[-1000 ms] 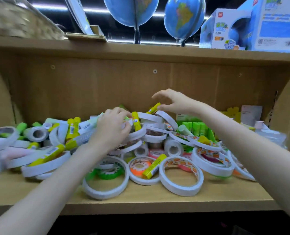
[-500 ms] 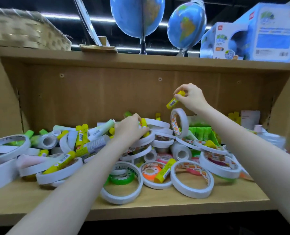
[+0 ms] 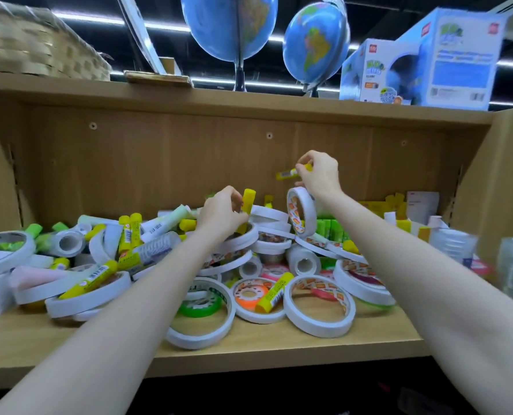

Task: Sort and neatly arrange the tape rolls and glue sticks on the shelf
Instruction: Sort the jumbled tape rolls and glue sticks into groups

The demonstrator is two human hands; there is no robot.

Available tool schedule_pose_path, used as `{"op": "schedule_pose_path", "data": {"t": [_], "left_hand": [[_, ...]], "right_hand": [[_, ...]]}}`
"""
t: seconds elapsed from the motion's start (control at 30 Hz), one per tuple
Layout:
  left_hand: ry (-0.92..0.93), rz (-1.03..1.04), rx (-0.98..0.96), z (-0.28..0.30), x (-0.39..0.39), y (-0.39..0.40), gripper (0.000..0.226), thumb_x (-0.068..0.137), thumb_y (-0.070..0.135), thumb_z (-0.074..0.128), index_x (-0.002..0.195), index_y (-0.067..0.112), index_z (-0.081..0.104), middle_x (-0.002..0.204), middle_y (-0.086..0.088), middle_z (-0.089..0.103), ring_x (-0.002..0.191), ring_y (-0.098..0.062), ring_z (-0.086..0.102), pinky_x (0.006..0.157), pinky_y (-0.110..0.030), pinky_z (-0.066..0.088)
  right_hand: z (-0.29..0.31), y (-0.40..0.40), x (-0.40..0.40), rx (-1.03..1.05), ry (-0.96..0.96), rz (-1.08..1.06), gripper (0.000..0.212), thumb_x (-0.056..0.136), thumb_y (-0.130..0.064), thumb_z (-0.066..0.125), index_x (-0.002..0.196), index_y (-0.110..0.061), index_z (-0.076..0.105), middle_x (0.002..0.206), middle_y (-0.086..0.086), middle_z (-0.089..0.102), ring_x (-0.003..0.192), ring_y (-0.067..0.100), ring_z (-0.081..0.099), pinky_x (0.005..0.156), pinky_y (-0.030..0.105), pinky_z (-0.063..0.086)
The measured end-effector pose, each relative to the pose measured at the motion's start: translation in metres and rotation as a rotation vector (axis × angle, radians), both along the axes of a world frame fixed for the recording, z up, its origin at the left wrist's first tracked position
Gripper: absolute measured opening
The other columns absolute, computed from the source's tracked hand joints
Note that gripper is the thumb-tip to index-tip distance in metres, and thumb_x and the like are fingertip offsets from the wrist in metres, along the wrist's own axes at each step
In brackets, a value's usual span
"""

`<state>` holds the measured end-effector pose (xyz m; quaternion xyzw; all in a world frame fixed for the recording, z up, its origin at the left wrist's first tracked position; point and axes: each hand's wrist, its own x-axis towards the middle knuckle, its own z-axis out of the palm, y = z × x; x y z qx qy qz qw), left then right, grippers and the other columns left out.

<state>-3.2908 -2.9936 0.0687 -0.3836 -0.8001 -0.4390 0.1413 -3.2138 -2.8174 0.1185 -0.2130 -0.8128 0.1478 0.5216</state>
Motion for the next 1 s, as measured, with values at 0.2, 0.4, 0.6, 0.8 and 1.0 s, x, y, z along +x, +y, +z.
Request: {"op": "schedule_pose_path", "data": {"t": [0.2,0.4,0.6,0.8,1.0], "left_hand": [[0.048,-0.117,0.284,0.006,0.013,-0.025,0.012,0.090,0.015,0.050,0.101,0.015,0.043,0.097,-0.007,0.059,0.089,-0.024,0.053,0.068,-0.032,0.038],[0.087,-0.273,-0.149,-0.014,0.056,-0.029,0.010,0.090,0.022,0.049,0.097,0.017,0.045,0.073,-0.003,0.052,0.064,-0.018,0.046,0.055,-0.029,0.033],[0.217,-0.197,-0.755,-0.021,0.070,-0.014,0.043,0.083,0.045,0.062,0.104,0.009,0.054,0.092,-0.004,0.055,0.084,-0.019,0.051,0.064,-0.029,0.037],[0.143,-0.208,-0.890,-0.013,0.073,-0.006,0.056,0.081,0.046,0.065,0.122,0.011,0.051,0.100,-0.001,0.054,0.088,-0.019,0.054,0.061,-0.024,0.040],[0.013,-0.199,-0.878,-0.010,0.074,-0.001,0.063,0.082,0.037,0.068,0.132,0.010,0.043,0.120,-0.006,0.053,0.088,-0.019,0.054,0.058,-0.021,0.046]], "right_hand": [[0.009,-0.001,0.009,-0.154,0.089,0.144,0.012,0.085,-0.003,0.056,0.092,-0.004,0.065,0.107,0.019,0.060,0.058,0.015,0.065,0.040,0.007,0.041],[0.017,0.012,0.095,0.024,-0.337,-0.026,0.011,0.085,-0.021,0.059,0.088,-0.011,0.063,0.086,0.009,0.064,0.056,0.019,0.061,0.045,0.012,0.043],[0.004,0.002,0.124,0.345,-1.279,-0.150,0.046,0.083,-0.021,0.068,0.124,-0.030,0.052,0.095,-0.005,0.053,0.056,0.005,0.054,0.045,0.011,0.041],[-0.020,0.003,0.103,0.350,-1.366,-0.063,0.046,0.082,-0.021,0.068,0.126,-0.029,0.055,0.087,-0.003,0.052,0.086,0.027,0.061,0.079,0.041,0.054],[-0.023,0.012,0.114,0.352,-1.141,-0.045,0.032,0.081,-0.030,0.068,0.110,-0.018,0.061,0.089,0.002,0.058,0.081,0.021,0.058,0.071,0.033,0.050]]}}
